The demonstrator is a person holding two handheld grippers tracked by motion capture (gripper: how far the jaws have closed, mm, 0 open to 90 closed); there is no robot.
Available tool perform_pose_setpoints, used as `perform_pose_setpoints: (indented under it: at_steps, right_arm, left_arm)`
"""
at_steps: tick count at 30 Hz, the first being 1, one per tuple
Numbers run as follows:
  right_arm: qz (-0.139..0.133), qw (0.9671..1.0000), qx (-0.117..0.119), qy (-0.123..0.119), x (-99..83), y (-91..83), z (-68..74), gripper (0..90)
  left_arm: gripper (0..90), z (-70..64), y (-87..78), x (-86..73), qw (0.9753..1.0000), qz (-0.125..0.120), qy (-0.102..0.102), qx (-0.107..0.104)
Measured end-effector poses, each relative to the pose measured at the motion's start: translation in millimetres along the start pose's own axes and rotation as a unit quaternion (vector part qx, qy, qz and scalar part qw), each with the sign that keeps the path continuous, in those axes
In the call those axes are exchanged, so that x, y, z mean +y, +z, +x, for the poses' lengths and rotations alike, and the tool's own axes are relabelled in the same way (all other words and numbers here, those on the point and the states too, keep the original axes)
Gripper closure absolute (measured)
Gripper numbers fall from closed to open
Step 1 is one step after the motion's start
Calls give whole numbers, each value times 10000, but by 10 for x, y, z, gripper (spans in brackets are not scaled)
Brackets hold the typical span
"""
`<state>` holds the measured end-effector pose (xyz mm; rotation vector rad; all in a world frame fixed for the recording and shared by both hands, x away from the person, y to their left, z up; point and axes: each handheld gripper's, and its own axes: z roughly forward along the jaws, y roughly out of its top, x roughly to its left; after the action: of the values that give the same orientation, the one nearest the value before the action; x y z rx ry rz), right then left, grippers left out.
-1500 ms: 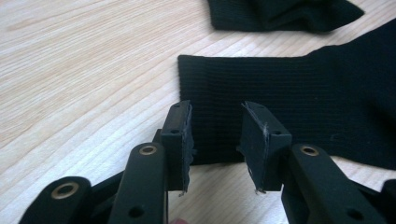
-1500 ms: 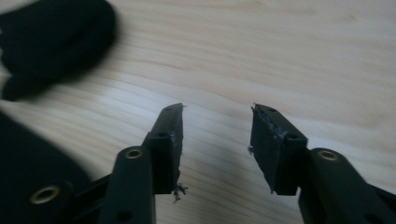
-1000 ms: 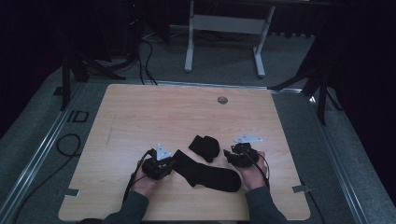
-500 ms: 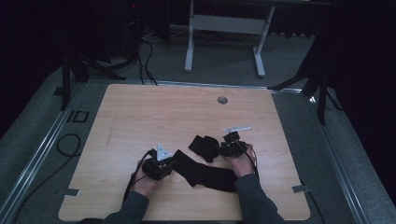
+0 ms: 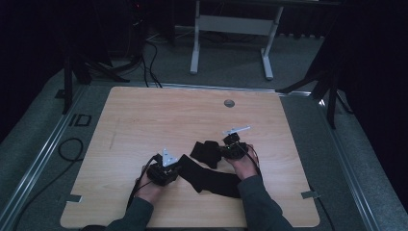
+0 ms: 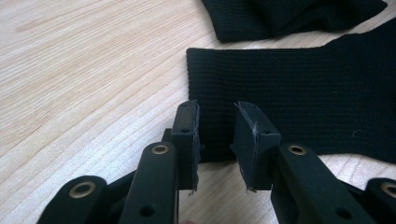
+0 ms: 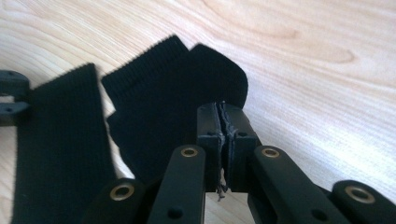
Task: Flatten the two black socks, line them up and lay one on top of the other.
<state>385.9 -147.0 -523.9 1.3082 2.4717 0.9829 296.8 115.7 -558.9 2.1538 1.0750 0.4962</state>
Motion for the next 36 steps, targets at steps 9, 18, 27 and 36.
perform_pose_setpoints:
  at_steps: [9,18,27,36]
  right_arm:
    - [-236,9997,13,6,79,-214,-9,863]
    - [-314,9994,23,-155,109,-333,42,863]
    - [-397,9990,-37,-194,112,-482,4,864]
    - [-405,9989,-158,-198,-7,-625,-121,864]
  left_arm:
    - [709,-4,1,-1,10000,-3,2,13]
    - [707,-4,2,-4,10000,-18,-5,18]
    - [707,-2,2,-6,10000,-24,-28,11]
    - [705,0,1,-8,10000,-19,-39,-3]
